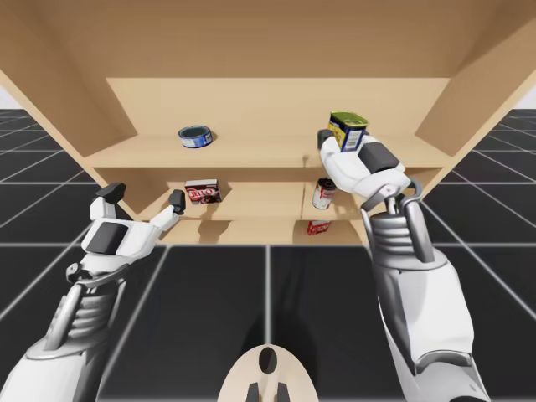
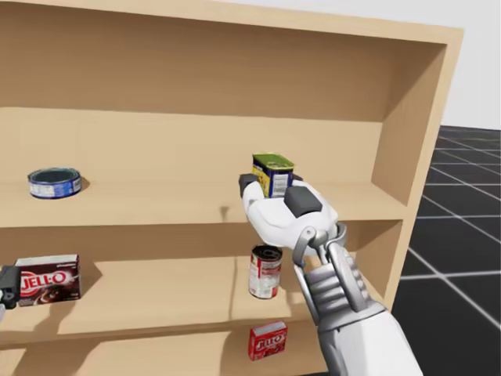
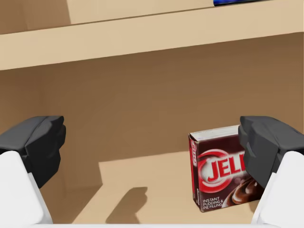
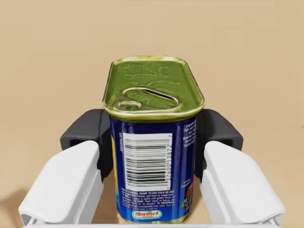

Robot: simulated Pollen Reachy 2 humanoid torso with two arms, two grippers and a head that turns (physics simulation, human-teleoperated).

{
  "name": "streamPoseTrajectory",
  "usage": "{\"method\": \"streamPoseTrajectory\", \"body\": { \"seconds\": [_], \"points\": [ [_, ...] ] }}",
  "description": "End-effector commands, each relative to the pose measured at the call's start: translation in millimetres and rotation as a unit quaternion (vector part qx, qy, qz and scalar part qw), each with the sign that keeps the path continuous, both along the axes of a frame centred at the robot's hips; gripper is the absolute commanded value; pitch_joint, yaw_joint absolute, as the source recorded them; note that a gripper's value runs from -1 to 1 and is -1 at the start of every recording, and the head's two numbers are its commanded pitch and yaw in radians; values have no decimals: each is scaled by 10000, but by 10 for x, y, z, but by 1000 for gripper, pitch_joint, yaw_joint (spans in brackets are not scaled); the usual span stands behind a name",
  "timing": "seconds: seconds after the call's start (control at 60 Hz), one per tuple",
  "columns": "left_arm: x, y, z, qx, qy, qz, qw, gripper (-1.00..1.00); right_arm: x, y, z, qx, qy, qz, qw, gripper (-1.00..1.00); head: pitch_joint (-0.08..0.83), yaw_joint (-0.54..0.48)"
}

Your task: Look through the shelves, find the meat can, and take it.

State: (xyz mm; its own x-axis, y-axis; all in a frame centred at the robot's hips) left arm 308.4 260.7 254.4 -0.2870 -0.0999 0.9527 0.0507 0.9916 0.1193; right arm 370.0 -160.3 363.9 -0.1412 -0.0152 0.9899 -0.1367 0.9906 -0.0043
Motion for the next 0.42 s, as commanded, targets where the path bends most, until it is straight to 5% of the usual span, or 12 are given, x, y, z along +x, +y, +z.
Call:
{"method": "streamPoseTrajectory", "body": {
  "seconds": [0.017,0.267,0.417],
  "points": [
    [-2,2,1,-3,0,1,10000,-1000,-6,-9,5,-49,132,-75,9999,1000,196,-210],
    [0,0,2,-6,0,13,10000,-1000,-563,0,271,-171,-509,13,9986,1000,197,-211],
    [2,-6,1,-4,1,8,10000,-1000,-995,-17,174,-295,-668,116,9973,1000,197,-212]
  ]
}}
